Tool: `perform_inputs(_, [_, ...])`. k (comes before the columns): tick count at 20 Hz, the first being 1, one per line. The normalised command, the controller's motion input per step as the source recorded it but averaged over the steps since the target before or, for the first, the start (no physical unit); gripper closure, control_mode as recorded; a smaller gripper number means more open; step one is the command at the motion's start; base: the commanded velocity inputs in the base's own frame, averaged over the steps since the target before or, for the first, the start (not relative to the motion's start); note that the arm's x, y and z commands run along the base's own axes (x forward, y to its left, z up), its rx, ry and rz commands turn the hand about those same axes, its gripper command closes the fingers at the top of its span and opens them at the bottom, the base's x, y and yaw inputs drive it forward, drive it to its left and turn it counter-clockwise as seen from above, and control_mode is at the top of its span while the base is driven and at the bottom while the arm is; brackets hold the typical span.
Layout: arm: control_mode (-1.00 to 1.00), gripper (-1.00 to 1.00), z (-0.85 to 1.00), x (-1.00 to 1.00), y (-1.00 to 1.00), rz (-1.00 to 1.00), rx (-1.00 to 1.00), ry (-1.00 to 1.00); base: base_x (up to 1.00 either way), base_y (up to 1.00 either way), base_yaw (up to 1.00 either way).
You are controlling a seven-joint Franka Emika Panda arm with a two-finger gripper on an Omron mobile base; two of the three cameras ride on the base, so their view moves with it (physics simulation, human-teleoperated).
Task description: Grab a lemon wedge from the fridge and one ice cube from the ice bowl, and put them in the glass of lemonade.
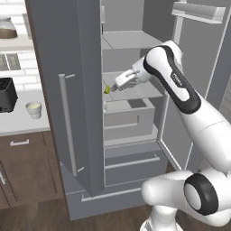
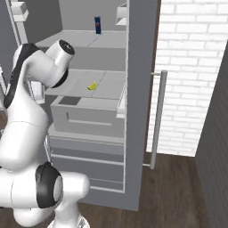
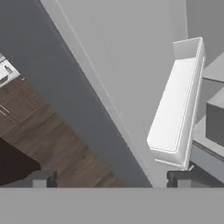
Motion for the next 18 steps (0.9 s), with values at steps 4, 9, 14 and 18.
perform_inputs(4, [-1.00,-1.00,-0.21,0.79,0.06,0.03,0.06,-0.03,0.00,0.00,0.00])
perform_inputs(9, [-1.00,-1.00,-0.01,0.09,0.35,0.11,0.16,-0.10,0.00,0.00,0.00])
perform_inputs(14, [-1.00,-1.00,-0.08,-0.01,0.65,0.18,0.11,-0.14,0.00,0.00,0.00])
perform_inputs(18, [-1.00,-1.00,0.00,-0.11,0.77,0.19,0.05,-0.10,0.00,0.00,0.00])
